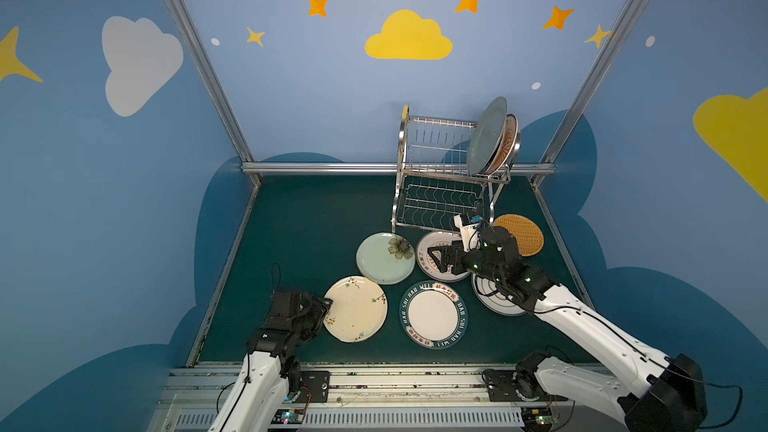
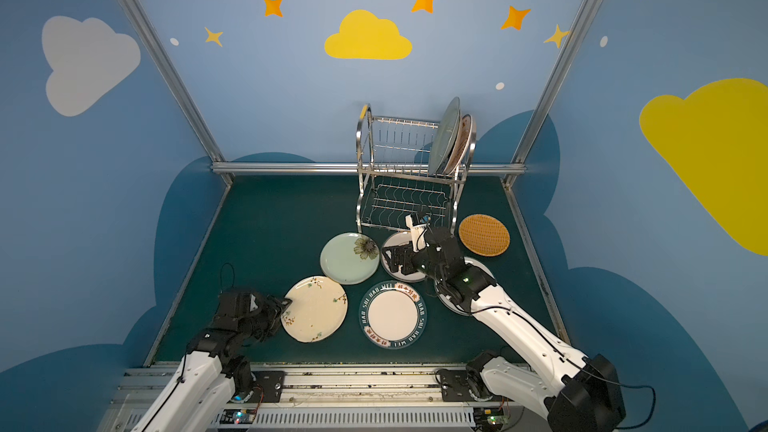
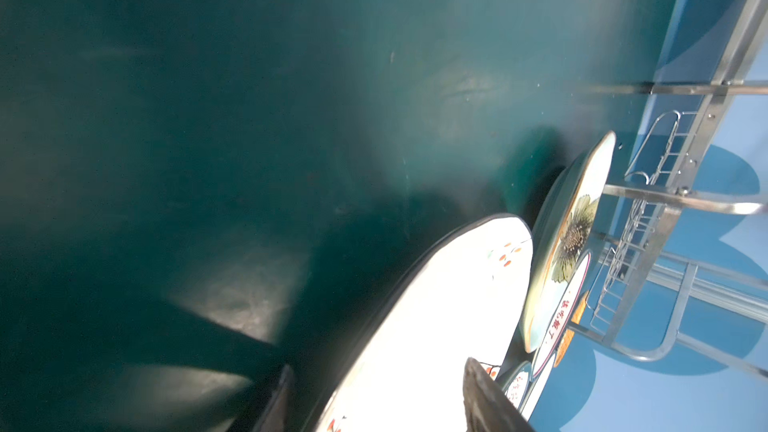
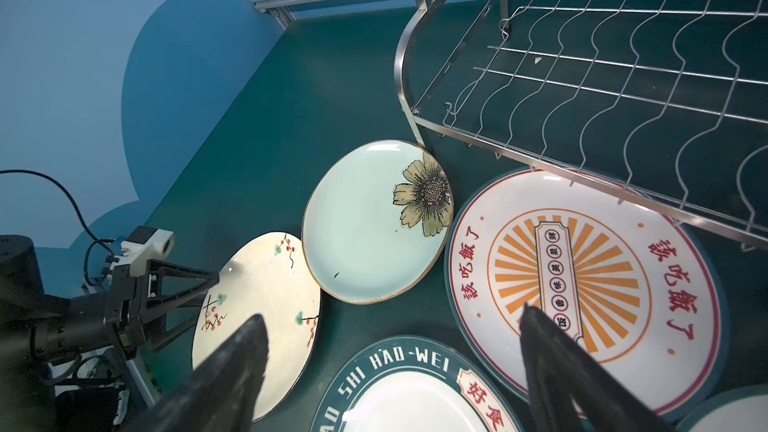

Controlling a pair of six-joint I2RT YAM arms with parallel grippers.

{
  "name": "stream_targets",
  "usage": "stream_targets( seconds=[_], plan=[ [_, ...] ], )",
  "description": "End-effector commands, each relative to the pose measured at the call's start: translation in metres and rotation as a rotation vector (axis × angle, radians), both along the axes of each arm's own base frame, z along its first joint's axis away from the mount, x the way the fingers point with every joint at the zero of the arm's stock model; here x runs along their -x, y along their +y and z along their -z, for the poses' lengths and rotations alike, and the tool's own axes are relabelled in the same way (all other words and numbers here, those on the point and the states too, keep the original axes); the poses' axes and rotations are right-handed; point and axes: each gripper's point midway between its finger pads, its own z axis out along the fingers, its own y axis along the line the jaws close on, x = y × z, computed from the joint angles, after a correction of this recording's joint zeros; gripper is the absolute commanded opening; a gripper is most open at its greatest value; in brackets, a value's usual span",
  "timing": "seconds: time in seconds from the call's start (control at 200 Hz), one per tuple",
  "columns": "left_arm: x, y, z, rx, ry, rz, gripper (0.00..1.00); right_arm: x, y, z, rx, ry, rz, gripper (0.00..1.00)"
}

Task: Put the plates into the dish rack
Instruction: 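Move the left gripper to the rim of the mint sunflower plate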

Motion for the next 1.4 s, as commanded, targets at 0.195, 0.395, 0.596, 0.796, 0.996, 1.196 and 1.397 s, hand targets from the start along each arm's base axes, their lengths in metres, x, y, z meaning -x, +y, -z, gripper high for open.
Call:
stream_targets(
  seconds=[0.195,0.395,0.596,0.796,0.996,1.196,1.397],
  plan=[
    [0.014,-0.013,0.015,0.064,0.026,0.05,0.54,-0.001,0.001,0.002,-0.016,0.009,0.001,0.92],
    [0.019,-0.005,0.025,0.017,0.047,0.033,0.5,-0.001,0.001,0.002,-0.023,0.017,0.006,0.92],
    [0.023,0.01,0.026,-0.067,0.093,-0.013,0.61,-0.002,0.0,0.002,-0.026,0.022,0.012,0.92],
    [-0.009,0.04,-0.016,-0.201,-0.025,-0.142,0.82,-0.002,0.0,0.005,-0.025,0.03,0.009,0.92],
    [-0.078,0.011,-0.066,-0.201,-0.122,0.064,0.93,-0.001,0.002,0.002,-0.036,0.024,-0.005,0.92],
    [-0.145,-0.032,-0.079,-0.139,-0.073,0.412,0.9,-0.002,0.002,0.005,-0.042,0.011,-0.011,0.92],
    [-0.194,-0.065,-0.071,0.012,-0.105,0.62,0.82,-0.001,0.001,0.002,-0.055,-0.008,-0.014,0.92]
  ],
)
